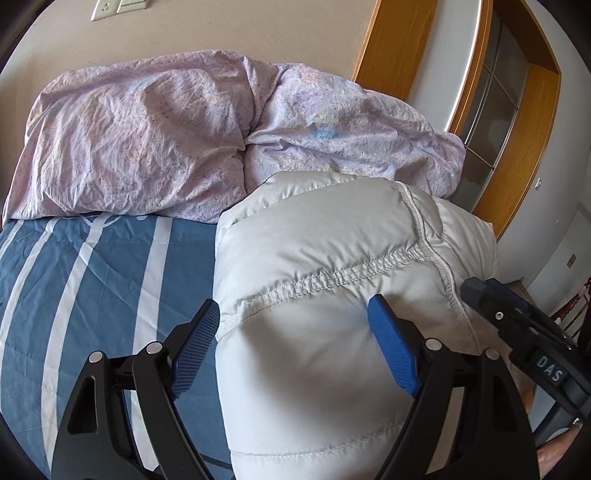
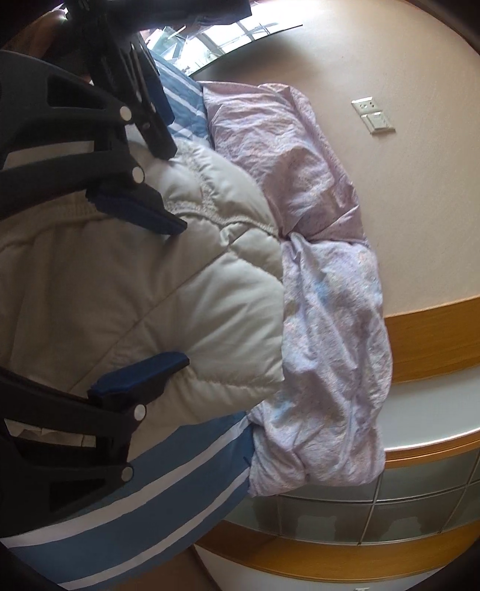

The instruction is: Fold large clothes

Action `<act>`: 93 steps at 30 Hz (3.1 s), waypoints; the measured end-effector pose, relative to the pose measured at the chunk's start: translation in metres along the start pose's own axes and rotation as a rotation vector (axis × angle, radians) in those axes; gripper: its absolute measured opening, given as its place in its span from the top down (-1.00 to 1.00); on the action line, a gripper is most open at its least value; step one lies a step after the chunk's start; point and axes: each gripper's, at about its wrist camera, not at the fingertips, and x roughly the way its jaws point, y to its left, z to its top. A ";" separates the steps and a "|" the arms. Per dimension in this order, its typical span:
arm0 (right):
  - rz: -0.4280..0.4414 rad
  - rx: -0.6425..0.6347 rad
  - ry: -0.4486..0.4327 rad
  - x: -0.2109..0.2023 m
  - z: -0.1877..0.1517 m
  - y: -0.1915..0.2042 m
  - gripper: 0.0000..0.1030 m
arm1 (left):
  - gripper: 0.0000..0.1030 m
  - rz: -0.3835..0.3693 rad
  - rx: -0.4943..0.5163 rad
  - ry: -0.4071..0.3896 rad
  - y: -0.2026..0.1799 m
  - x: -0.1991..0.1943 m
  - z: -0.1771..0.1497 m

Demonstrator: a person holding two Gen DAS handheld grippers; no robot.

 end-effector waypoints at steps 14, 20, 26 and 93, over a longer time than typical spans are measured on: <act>-0.017 0.053 0.057 0.040 -0.012 -0.037 -0.25 | -0.70 0.008 0.021 0.033 -0.023 0.033 0.001; -0.006 0.067 0.080 0.057 -0.015 -0.047 -0.25 | -0.82 0.051 0.040 0.047 -0.032 0.049 0.000; 0.019 0.086 0.112 0.074 -0.017 -0.058 -0.25 | -0.89 0.099 0.060 0.052 -0.040 0.062 -0.003; 0.031 0.071 0.129 0.097 -0.036 -0.076 -0.32 | -0.97 0.218 0.107 -0.007 -0.053 0.077 -0.023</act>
